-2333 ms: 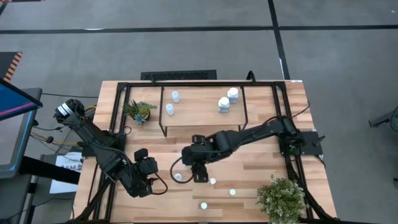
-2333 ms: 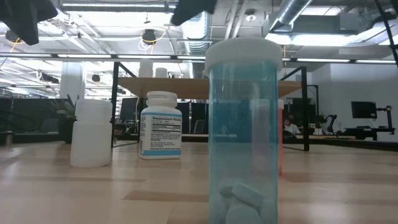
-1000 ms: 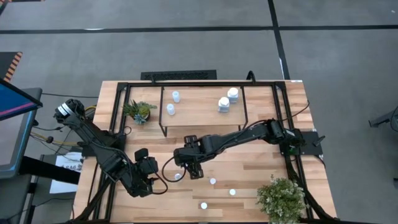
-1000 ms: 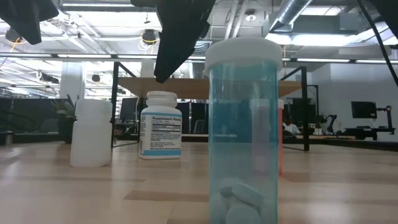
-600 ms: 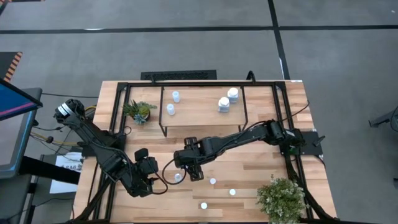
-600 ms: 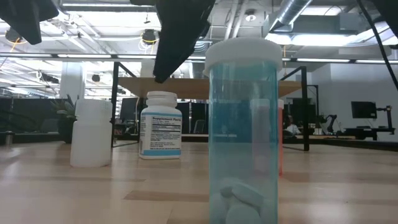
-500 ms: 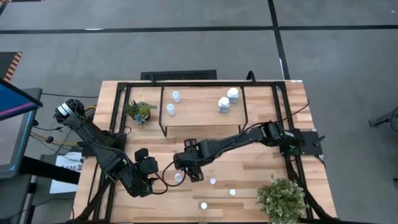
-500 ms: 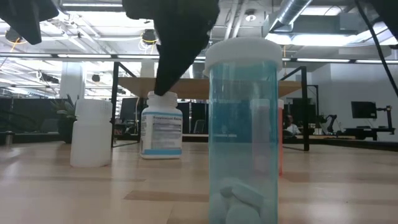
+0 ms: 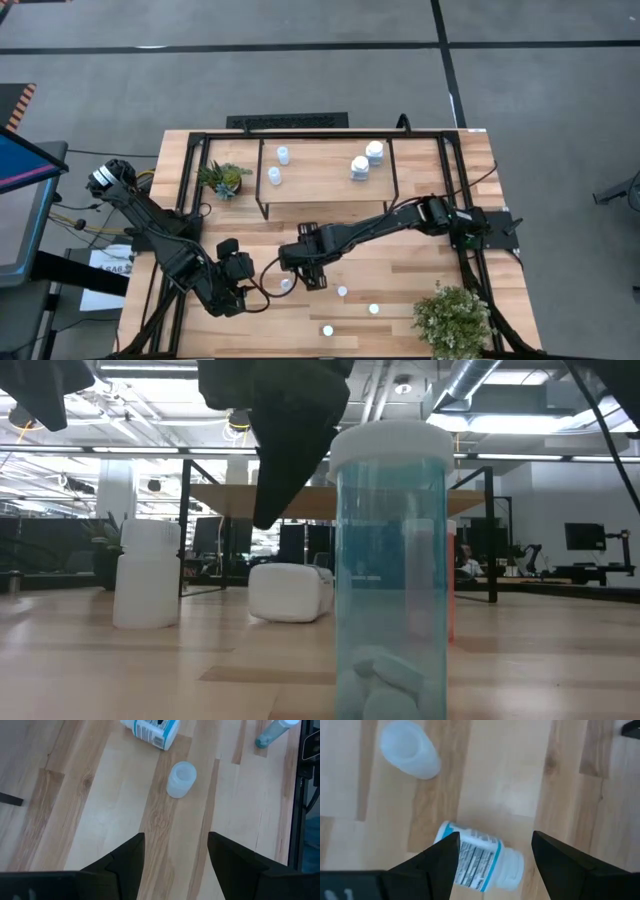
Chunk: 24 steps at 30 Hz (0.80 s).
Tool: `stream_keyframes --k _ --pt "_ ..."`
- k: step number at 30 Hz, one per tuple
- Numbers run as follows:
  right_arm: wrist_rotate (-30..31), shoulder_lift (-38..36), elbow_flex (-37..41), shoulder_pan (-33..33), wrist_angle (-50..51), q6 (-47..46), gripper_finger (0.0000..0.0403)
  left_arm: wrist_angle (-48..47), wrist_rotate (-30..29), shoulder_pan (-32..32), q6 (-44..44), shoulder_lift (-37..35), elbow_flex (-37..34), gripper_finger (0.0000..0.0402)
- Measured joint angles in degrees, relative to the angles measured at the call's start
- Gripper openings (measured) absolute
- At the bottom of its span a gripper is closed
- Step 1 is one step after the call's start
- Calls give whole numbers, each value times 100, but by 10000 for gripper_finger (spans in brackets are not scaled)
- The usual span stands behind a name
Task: Pick and place medicine bottles onto shelf by color
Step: Put the white and blue pill bottle on the shelf
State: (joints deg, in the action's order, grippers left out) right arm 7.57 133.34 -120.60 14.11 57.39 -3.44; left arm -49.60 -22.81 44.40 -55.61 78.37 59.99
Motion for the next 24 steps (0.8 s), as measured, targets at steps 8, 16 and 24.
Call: stream_keyframes --k 8,16,24 --pt "-22 -196 -48 48 717 -461 272 4 -58 0 -39 0 0 201" --pt "-28 -985 -98 104 1787 -1490 272 494 -526 -30 -708 24 0 201" --pt "-1 -1931 -103 453 2849 -1862 272 1617 -491 -506 -720 425 -2 203"
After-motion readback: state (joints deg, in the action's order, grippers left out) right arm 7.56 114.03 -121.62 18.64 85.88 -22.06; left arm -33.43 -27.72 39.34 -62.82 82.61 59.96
